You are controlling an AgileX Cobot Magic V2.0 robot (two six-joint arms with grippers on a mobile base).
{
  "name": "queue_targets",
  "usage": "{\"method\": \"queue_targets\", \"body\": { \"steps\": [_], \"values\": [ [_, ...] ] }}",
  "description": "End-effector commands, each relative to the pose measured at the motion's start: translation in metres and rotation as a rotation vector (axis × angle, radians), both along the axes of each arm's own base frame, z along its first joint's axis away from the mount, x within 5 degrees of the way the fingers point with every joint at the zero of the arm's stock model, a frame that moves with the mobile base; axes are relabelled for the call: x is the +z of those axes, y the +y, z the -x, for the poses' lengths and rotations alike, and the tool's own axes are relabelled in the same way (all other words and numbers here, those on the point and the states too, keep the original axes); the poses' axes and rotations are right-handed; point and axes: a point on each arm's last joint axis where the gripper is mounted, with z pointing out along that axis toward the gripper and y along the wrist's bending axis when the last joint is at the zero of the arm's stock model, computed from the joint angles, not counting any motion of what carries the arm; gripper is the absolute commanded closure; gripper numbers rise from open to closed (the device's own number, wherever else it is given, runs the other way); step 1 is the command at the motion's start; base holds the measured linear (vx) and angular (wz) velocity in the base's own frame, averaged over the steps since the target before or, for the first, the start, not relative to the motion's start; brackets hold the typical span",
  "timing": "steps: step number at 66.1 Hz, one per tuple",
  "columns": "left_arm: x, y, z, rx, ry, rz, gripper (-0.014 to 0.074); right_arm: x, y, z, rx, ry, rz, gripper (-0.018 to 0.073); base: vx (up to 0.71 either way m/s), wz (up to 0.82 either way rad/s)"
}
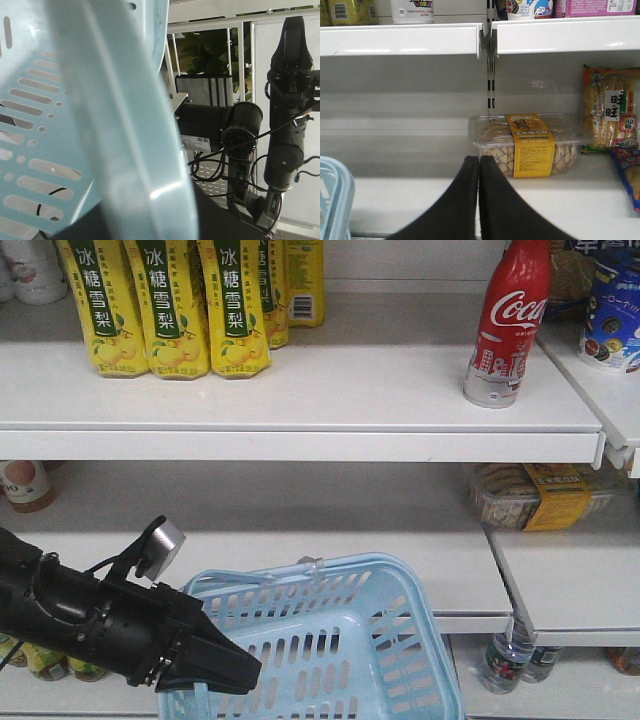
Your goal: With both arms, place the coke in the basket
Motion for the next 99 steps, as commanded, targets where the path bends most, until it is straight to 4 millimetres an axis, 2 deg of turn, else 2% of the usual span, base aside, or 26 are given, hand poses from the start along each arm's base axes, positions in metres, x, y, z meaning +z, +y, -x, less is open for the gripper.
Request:
{"method": "queue_targets", "body": {
  "steps": [1,99],
  "values": [
    [0.0197,-0.0032,-0.0026,0.036,-0.056,0.077,0.0603,0.0044,-0.0002,0.0010,-0.004,-0.086,0.009,0.0569,0.05,0.02],
    [0.0197,-0.0032,-0.0026,0.036,-0.056,0.077,0.0603,0.0044,-0.0002,0.0010,-0.004,-0.085,0.009,0.0569,0.02,0.01]
  ]
}}
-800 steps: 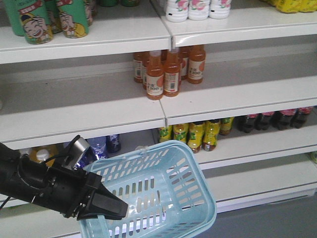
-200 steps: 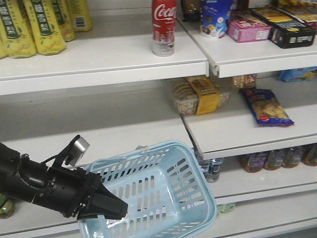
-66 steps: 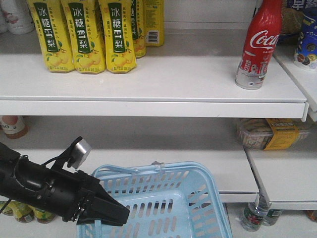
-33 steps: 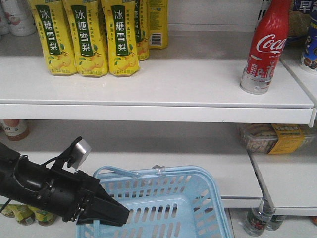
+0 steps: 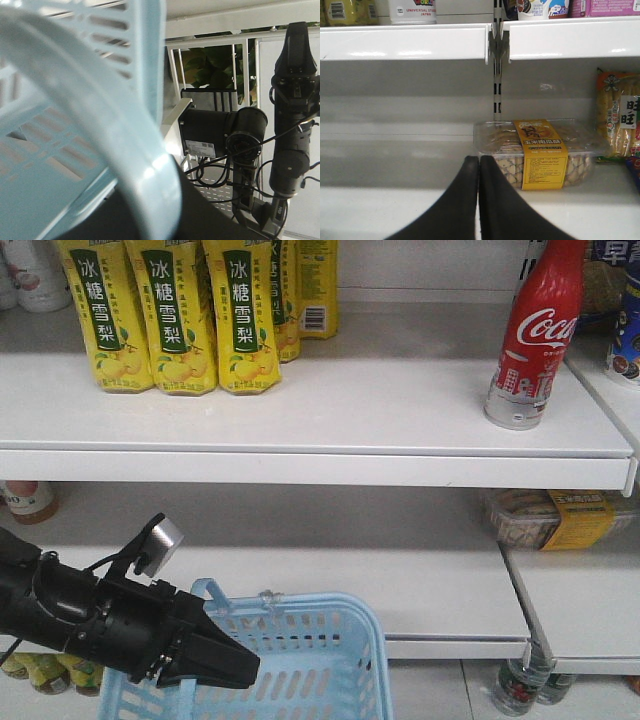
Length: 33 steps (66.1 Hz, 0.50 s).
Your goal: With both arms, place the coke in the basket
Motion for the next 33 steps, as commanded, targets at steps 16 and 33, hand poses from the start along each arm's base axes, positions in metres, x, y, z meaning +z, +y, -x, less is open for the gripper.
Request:
{"method": "queue_targets", "body": {
  "steps": [16,33],
  "values": [
    [0.0194,-0.0033,-0.0016,0.022,-0.039,0.089,0.0603,0.0044,-0.0002,0.0010,-0.004,-0.085,0.009,0.0569,0.00,0.00],
    [0.0194,-0.0033,-0.0016,0.022,-0.039,0.089,0.0603,0.0071,-0.0002,0.0012,-0.004,-0.113,0.012,0.0569,0.00,0.00]
  ]
}}
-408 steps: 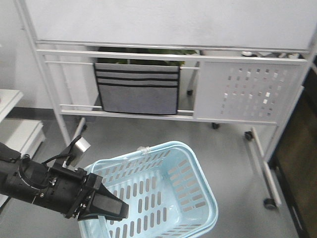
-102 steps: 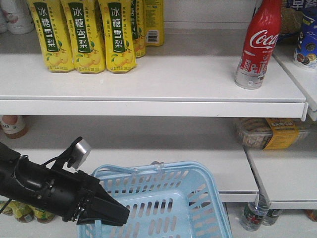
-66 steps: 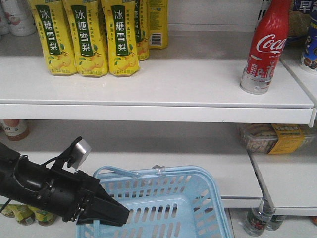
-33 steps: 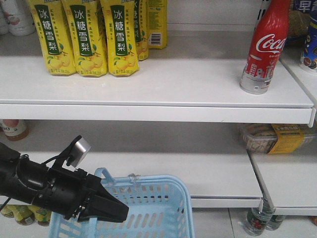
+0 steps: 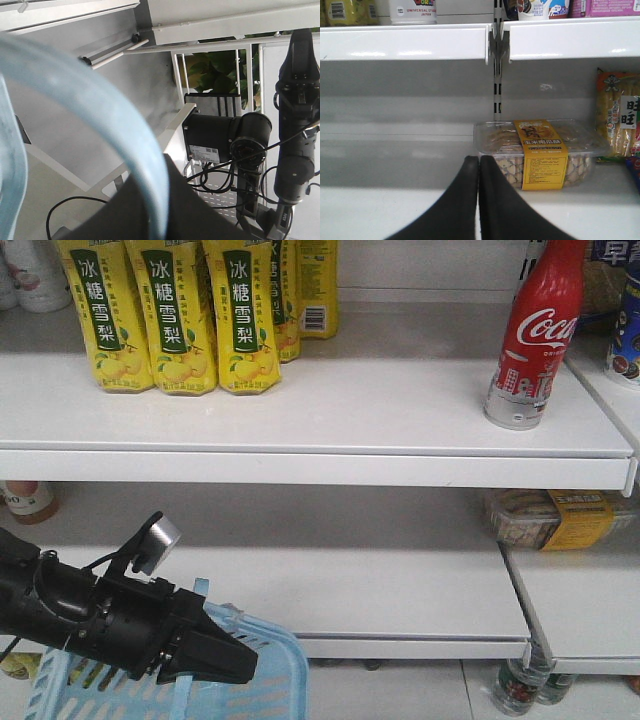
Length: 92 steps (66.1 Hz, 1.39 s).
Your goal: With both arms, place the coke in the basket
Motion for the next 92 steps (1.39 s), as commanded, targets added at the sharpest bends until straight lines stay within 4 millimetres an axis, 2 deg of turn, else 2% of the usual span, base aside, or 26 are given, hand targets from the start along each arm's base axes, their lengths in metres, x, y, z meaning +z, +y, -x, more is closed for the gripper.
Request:
{"method": "queue_targets", "body": {
  "steps": [1,12,24,35,43,56,72,81,92],
  "values": [
    [0.020,-0.004,0.000,0.008,-0.033,0.098,0.0603,0.008,0.000,0.001,-0.004,-0.122,0.015,0.0569,0.00,0.00],
    [0.020,-0.004,0.000,0.008,-0.033,0.098,0.0603,0.020,0.000,0.003,-0.004,-0.193,-0.005,0.0569,0.00,0.00],
    [0.020,-0.004,0.000,0.008,-0.033,0.098,0.0603,0.058,0.000,0.006,-0.004,-0.199,0.003,0.0569,0.00,0.00],
    [0.020,-0.004,0.000,0.008,-0.033,0.098,0.0603,0.095,0.000,-0.005,-0.005,-0.126,0.009,0.0569,0.00,0.00],
    [0.020,-0.004,0.000,0.008,-0.033,0.098,0.0603,0.110,0.001,-0.019,-0.003,-0.076,0.001,0.0569,0.00,0.00],
    [0.020,-0.004,0.000,0.008,-0.033,0.098,0.0603,0.109,0.001,-0.035,-0.003,-0.032,0.003,0.0569,0.00,0.00],
    [0.020,-0.004,0.000,0.008,-0.033,0.098,0.0603,0.109,0.001,-0.036,-0.004,-0.030,0.015,0.0544,0.00,0.00],
    [0.020,-0.004,0.000,0.008,-0.033,0.098,0.0603,0.109,0.001,-0.035,-0.004,-0.028,0.015,0.0479,0.00,0.00],
    [0.020,-0.004,0.000,0.008,-0.033,0.098,0.0603,0.109,0.001,-0.035,-0.004,-0.027,0.015,0.0326,0.00,0.00]
  ]
}}
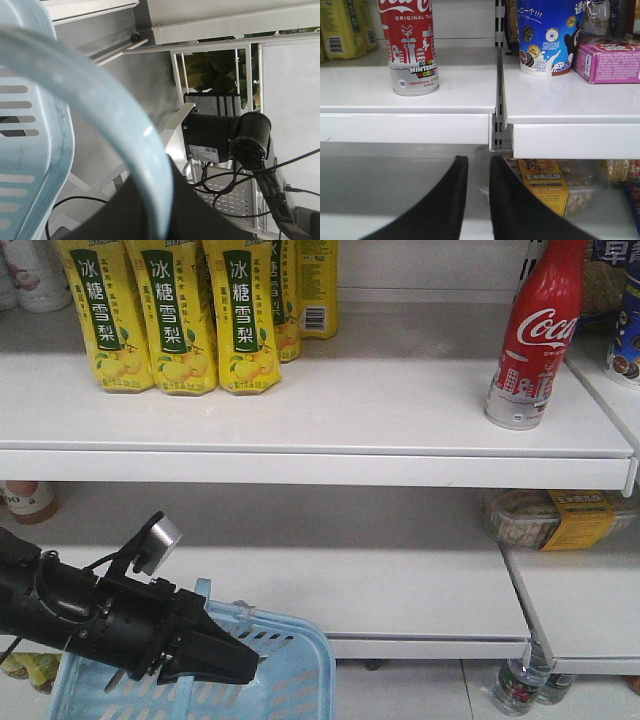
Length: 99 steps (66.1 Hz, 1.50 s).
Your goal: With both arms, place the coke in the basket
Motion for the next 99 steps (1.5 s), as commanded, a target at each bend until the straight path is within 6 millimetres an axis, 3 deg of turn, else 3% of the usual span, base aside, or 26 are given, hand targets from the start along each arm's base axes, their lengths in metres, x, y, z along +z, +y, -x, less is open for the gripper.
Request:
{"method": "queue_targets", "body": {
  "steps": [1,14,23,36,54,73,86,99],
  "values": [
    [0.020,-0.004,0.000,0.008,-0.032,0.097,0.0603,0.018,0.000,-0.002,-0.003,-0.100,0.012,0.0309,0.00,0.00],
    [0.020,-0.004,0.000,0.008,-0.032,0.097,0.0603,0.018,0.000,-0.002,-0.003,-0.100,0.016,0.0080,0.00,0.00],
    [0.020,-0.004,0.000,0.008,-0.032,0.097,0.0603,0.018,0.000,-0.002,-0.003,-0.101,0.016,-0.0016,0.00,0.00],
    [0.020,-0.004,0.000,0.008,-0.032,0.097,0.0603,0.027,0.000,-0.001,-0.003,-0.148,0.013,-0.0021,0.00,0.00],
    [0.020,-0.004,0.000,0.008,-0.032,0.097,0.0603,0.076,0.000,-0.012,-0.003,-0.214,-0.001,-0.0022,0.00,0.00],
    [0.020,-0.004,0.000,0.008,-0.032,0.097,0.0603,0.115,0.003,-0.052,0.006,-0.203,-0.001,-0.0022,0.00,0.00],
    [0.020,-0.004,0.000,0.008,-0.032,0.097,0.0603,0.134,0.030,-0.078,0.150,-0.248,0.140,-0.0022,0.00,0.00],
    [0.020,-0.004,0.000,0.008,-0.033,0.096,0.0603,0.149,0.036,-0.112,0.149,-0.239,0.055,-0.0022,0.00,0.00]
  ]
}}
